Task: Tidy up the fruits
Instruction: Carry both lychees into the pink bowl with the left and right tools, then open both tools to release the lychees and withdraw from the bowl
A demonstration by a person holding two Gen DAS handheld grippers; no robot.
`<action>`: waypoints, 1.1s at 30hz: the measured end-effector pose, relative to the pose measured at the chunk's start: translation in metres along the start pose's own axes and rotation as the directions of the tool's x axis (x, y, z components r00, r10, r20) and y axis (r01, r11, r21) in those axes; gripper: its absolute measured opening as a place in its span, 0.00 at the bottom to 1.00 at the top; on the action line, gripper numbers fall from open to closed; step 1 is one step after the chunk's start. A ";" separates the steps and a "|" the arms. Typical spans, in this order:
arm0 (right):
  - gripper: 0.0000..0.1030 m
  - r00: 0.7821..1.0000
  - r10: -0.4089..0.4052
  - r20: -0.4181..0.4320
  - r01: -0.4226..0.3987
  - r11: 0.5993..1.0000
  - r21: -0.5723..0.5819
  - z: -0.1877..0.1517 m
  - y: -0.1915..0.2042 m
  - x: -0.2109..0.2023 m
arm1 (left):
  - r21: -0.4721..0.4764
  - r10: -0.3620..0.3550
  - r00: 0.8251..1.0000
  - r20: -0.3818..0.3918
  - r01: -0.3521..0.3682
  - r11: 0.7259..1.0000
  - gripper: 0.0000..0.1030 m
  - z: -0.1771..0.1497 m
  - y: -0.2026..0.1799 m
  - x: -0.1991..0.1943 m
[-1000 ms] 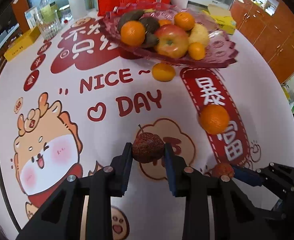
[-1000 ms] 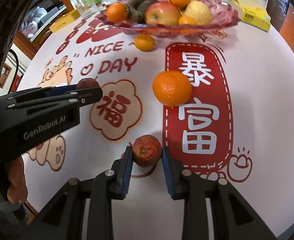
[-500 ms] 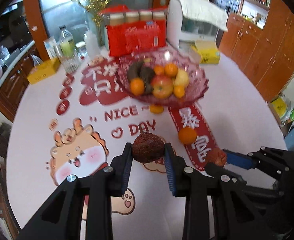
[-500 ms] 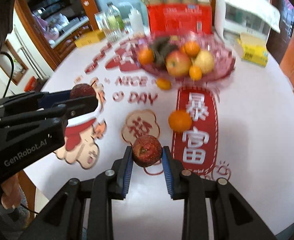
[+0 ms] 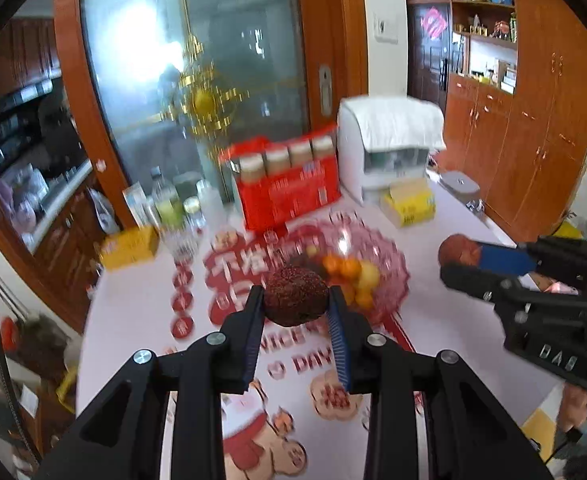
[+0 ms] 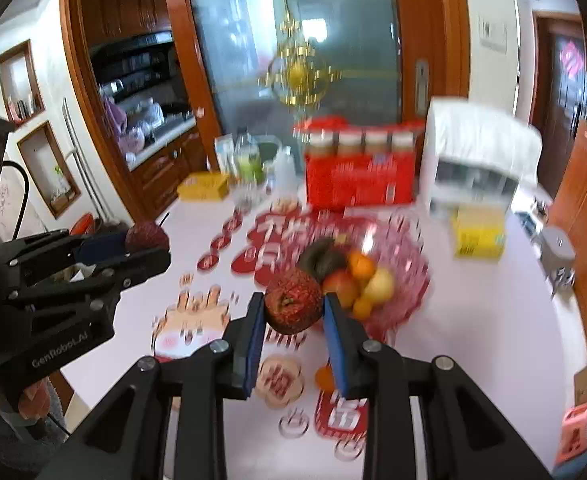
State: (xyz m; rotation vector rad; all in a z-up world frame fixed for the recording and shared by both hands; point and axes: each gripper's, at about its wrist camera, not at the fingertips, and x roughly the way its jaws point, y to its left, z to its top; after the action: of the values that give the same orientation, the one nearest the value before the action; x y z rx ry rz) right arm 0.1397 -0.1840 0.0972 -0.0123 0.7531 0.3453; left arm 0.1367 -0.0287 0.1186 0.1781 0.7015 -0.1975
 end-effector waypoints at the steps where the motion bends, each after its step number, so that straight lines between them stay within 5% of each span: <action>1: 0.28 1.000 -0.004 0.017 0.004 1.000 0.001 0.010 -0.003 -0.003 | 0.006 0.007 1.000 0.014 -0.007 1.000 0.29 0.008 0.001 -0.002; 7: 0.28 0.996 -0.032 0.084 0.029 0.999 0.039 0.057 -0.021 -0.006 | 0.025 0.009 0.998 0.055 -0.011 1.000 0.29 0.049 0.004 0.009; 12: 0.28 0.996 -0.060 0.063 0.055 0.995 0.083 0.075 -0.035 0.028 | 0.024 -0.019 1.000 -0.004 0.019 1.000 0.29 0.062 0.006 0.063; 23: 0.28 0.984 -0.104 -0.144 0.127 0.978 0.165 0.060 -0.067 0.162 | -0.002 -0.083 0.971 -0.225 0.085 0.996 0.29 0.032 0.009 0.226; 33: 0.29 0.944 -0.152 -0.293 0.205 0.966 0.160 0.034 -0.088 0.247 | -0.011 -0.090 0.939 -0.331 0.092 0.996 0.29 0.002 0.008 0.315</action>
State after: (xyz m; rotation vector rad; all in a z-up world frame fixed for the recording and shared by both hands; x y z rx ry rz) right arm 0.3568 -0.1873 -0.0532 0.0495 1.0548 0.0965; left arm 0.3747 -0.0588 -0.0854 0.1854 1.0464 -0.2610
